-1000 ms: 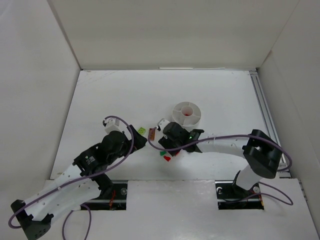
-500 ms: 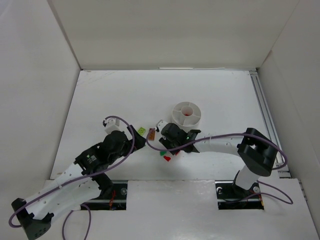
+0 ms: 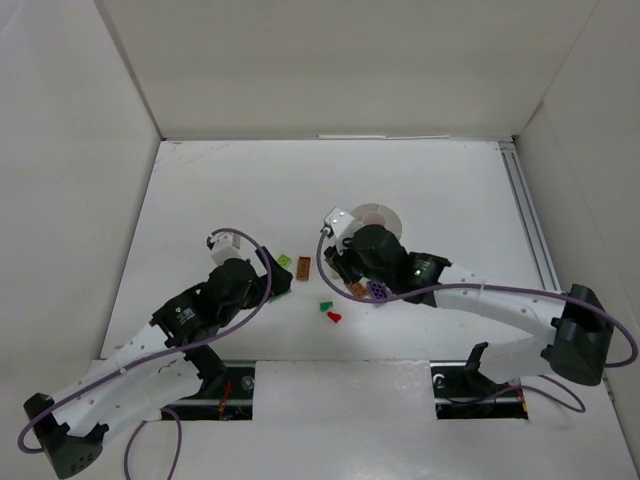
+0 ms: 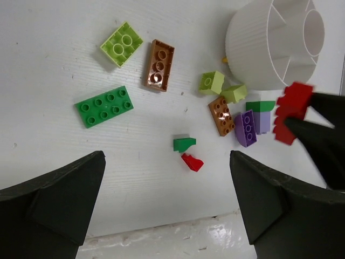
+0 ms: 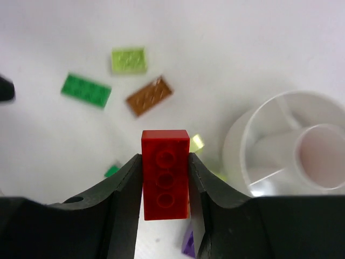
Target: Sort the legos into containers by color
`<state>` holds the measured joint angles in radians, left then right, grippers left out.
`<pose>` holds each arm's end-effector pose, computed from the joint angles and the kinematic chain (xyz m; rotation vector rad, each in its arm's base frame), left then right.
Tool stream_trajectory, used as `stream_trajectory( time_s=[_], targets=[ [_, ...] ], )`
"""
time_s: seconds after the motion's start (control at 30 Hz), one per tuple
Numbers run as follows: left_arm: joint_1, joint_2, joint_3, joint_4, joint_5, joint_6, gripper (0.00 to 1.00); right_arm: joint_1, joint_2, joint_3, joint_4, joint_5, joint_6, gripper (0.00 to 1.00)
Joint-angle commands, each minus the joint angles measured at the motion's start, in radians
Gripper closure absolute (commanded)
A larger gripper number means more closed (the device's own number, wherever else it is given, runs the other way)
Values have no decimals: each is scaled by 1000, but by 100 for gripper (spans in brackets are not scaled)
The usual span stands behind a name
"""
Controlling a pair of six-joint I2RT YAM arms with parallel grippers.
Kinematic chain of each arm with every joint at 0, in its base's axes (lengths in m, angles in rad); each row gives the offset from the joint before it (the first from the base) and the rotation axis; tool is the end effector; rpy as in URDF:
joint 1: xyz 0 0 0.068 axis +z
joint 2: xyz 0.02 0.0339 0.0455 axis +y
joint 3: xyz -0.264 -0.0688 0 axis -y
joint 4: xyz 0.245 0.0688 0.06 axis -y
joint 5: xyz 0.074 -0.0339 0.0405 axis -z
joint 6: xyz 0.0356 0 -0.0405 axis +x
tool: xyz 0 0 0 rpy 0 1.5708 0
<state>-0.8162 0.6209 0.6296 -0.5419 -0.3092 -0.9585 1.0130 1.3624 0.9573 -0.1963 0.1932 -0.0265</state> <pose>0.1056 -0.0965 0.2744 -0.3449 2.1385 -0.7429 0.1667 0.2543 0.2687 -0.9856 1.9462 0.3573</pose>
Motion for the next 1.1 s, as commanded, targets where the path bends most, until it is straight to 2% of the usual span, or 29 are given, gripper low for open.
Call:
stream_trajectory(
  time_s=[0.0,0.07,0.2,0.43,0.53,0.7,0.87,1.07],
  targets=[
    [-1,23,70,62,-44,41,0,-68,-62,47,161,14,-67,68],
    [-1,37,84,75,-63,63,0,-176,-62,60,182,-43,-67,70],
    [-1,86,120,117,-73,102,0,-312,-42,83,256,-120,-96,71],
    [8,249,202,126,-73,155,0,-450,14,46,428,-253,-121,71],
    [26,307,225,148,-44,185,0,-481,23,26,475,-353,-133,71],
    [75,353,225,191,30,213,0,-490,58,-17,512,-353,-133,69],
    [106,362,225,223,94,234,0,-510,67,-54,532,-417,-122,68],
    [115,372,214,223,105,234,0,-521,76,-112,554,-408,-98,66]
  ],
)
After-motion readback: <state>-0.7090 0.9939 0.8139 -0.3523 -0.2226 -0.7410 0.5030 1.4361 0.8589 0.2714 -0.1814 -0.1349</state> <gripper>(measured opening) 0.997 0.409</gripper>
